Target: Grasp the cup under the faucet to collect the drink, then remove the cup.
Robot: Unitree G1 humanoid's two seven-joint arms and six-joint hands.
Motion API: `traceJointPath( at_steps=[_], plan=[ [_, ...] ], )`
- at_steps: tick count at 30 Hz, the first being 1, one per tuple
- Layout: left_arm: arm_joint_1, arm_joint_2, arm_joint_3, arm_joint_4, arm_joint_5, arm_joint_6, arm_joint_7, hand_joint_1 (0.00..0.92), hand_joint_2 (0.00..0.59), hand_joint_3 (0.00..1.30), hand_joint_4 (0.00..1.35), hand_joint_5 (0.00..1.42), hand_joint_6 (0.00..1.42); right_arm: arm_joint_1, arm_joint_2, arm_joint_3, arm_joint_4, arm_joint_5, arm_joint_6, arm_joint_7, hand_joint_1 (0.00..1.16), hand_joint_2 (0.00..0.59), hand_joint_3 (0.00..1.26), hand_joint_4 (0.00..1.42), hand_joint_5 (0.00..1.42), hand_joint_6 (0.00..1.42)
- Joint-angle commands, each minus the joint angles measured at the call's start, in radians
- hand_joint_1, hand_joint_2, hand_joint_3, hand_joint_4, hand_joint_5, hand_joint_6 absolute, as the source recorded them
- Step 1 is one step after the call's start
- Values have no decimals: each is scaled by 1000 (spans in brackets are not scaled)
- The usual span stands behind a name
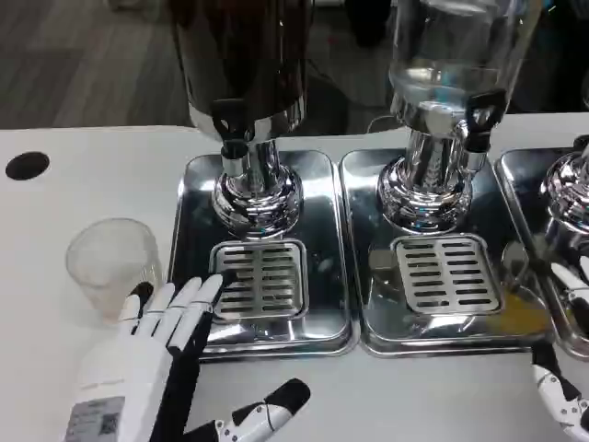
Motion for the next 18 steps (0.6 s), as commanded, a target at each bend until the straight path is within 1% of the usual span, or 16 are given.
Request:
traceJointPath(
  at_steps=[1, 18],
  plan=[
    [-1, 7, -3, 4, 1, 8, -9, 0, 96, 143, 30, 76, 0, 4, -4, 0, 2, -1, 3, 11, 625, 509, 129, 0, 0, 0],
    [12, 6, 0, 4, -2, 6, -1, 0, 96, 143, 30, 76, 0, 13, -4, -2, 4, 7, -8, 7, 628, 511, 129, 0, 0, 0]
  ],
)
